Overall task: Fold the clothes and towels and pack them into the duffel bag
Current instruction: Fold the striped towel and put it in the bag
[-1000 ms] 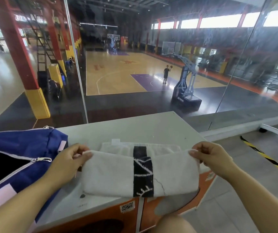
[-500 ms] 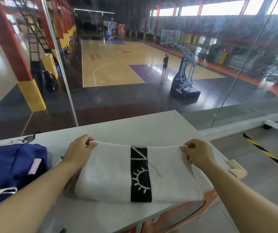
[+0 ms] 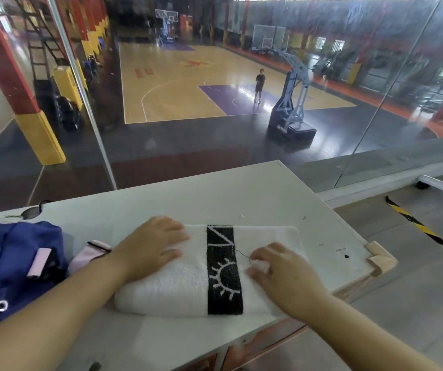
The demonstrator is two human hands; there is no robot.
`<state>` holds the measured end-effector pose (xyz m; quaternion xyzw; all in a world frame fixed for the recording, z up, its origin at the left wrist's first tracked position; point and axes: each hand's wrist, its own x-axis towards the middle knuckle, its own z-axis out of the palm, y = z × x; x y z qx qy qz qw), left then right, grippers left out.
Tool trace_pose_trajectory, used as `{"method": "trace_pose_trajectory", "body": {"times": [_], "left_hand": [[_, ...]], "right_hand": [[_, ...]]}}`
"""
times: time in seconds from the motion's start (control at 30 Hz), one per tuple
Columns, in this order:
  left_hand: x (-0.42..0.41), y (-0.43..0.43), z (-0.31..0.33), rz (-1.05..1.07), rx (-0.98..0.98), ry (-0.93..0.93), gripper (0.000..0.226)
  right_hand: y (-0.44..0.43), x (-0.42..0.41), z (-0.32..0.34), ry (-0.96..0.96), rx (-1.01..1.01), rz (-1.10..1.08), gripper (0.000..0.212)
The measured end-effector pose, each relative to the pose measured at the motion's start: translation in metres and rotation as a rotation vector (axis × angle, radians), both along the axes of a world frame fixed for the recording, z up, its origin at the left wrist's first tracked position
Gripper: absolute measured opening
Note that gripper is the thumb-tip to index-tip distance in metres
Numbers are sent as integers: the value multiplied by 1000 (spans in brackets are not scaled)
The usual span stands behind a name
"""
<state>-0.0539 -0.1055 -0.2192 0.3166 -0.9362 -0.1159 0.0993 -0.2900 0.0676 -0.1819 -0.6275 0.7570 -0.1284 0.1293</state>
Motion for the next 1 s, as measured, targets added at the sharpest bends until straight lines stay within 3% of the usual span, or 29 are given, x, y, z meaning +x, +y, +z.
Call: {"method": "trace_pose_trajectory", "body": {"times": [0.13, 0.23, 0.33, 0.4, 0.47, 0.5, 0.6, 0.7, 0.87, 1.0], "left_hand": [[3, 5, -1, 38, 87, -130, 68], [11, 11, 6, 89, 22, -177, 79], [18, 24, 10, 109, -8, -245, 90], [23, 32, 10, 129, 11, -269, 102], [29, 41, 9, 156, 66, -241, 96], [30, 46, 8, 160, 101, -218, 93], [28, 64, 6, 126, 193, -133, 91], [23, 74, -2, 89, 143, -29, 74], [28, 77, -20, -65, 28, 152, 48], [29, 87, -24, -53, 55, 191, 57]], "right_hand": [[4, 29, -2, 259, 116, 125, 100], [-10, 27, -14, 331, 196, 103, 124], [-30, 20, -22, 310, 308, 144, 117], [-44, 13, -23, 281, 349, 148, 96], [-58, 4, -24, 301, 361, 97, 67], [-65, -1, -23, 327, 344, 65, 64], [-78, -8, -21, 419, 248, 15, 64], [-73, -6, -21, 377, 127, 37, 56], [-34, -7, -29, 343, -162, 399, 49], [1, -11, -45, 305, -97, 600, 60]]}}
